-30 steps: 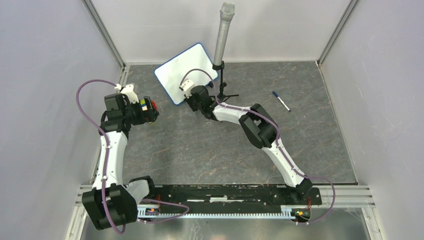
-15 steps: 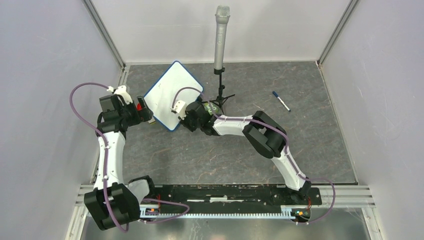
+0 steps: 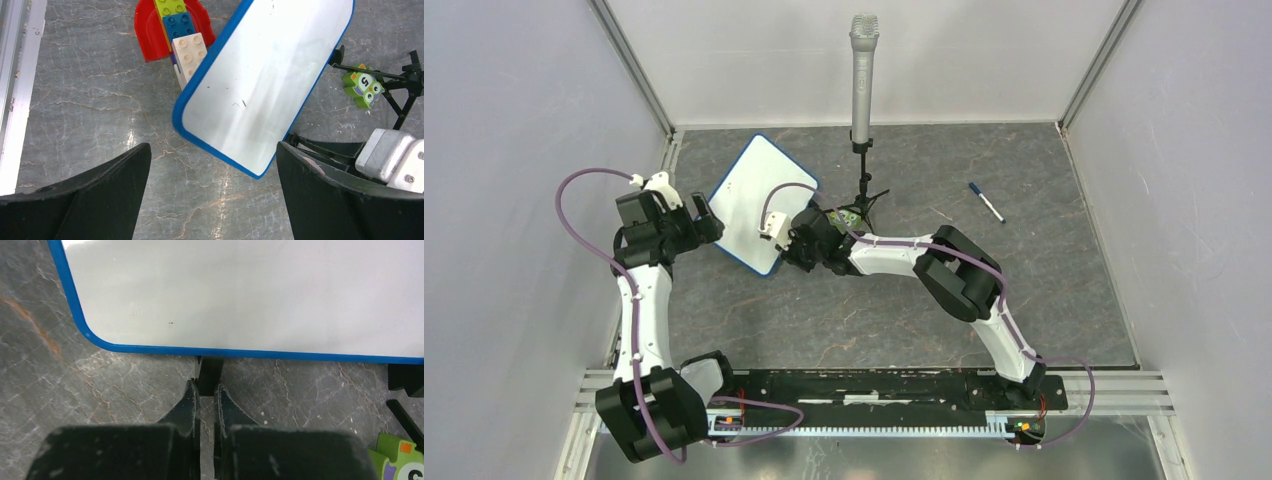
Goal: Write a sentence on the whiteboard
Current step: Move the whiteboard stand to the center of the board.
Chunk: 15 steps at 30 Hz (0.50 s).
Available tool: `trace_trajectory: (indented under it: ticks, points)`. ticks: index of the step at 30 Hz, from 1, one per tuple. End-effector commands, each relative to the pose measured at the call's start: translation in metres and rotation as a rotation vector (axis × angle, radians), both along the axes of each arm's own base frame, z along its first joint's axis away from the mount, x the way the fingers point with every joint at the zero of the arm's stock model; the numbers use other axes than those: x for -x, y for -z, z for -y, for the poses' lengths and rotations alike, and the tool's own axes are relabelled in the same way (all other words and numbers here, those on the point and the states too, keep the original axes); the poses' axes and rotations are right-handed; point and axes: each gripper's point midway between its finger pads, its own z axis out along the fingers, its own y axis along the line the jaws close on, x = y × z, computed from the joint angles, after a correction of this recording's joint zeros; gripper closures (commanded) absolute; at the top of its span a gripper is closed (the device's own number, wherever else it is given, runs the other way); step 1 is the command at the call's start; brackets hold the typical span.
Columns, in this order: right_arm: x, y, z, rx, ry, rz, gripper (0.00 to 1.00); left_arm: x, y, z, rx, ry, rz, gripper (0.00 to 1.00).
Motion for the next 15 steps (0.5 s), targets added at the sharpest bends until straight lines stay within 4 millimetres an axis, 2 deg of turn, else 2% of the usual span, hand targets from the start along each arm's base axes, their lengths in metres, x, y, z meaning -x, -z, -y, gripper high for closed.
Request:
trace_trajectory:
  ticks: [1, 6, 11, 15]
  points:
    - [0.010, -0.029, -0.031, -0.065, -0.092, 0.050, 1.00, -0.005, -0.020, -0.003, 0.028, -0.034, 0.060, 0.00]
    - [0.022, -0.023, -0.020, -0.054, -0.075, 0.035, 1.00, -0.005, -0.019, -0.005, 0.035, -0.040, 0.058, 0.00]
    - [0.033, -0.011, 0.003, -0.035, -0.029, -0.007, 1.00, -0.006, -0.019, -0.005, 0.038, -0.040, 0.060, 0.00]
    - [0.052, -0.007, 0.024, -0.020, -0.033, -0.037, 1.00, -0.005, -0.019, -0.005, 0.038, -0.039, 0.064, 0.00]
